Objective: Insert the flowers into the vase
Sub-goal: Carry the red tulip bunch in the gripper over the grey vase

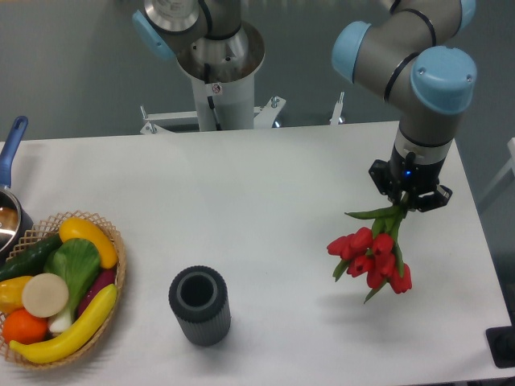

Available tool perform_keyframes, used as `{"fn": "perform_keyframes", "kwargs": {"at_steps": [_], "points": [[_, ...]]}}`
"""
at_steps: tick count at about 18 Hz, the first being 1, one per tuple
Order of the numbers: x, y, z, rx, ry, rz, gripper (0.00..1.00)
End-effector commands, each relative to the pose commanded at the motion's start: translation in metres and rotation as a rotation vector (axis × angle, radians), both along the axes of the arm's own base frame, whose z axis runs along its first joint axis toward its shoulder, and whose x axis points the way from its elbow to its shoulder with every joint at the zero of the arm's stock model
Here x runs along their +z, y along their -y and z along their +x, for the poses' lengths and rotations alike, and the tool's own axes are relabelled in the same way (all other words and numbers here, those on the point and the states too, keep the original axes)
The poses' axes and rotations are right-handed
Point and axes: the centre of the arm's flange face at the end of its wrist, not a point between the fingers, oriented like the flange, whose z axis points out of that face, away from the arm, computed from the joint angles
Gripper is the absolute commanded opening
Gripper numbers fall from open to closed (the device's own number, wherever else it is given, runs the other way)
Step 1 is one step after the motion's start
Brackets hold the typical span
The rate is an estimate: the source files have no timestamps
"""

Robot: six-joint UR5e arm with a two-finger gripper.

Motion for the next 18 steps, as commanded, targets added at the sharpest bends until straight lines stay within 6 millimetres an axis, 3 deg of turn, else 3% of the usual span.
{"fn": "perform_keyframes", "kwargs": {"at_steps": [4, 11, 14, 18], "points": [[0.003, -0.013, 0.009, 0.008, 0.005, 0.034, 0.0], [0.02, -0.048, 0.024, 0.025, 0.056, 0.312, 0.0], [0.05, -0.063, 0.038, 0.05, 0.091, 0.489, 0.0], [0.067, -0.101, 0.066, 0.027, 0.185, 0.691, 0.0]]}}
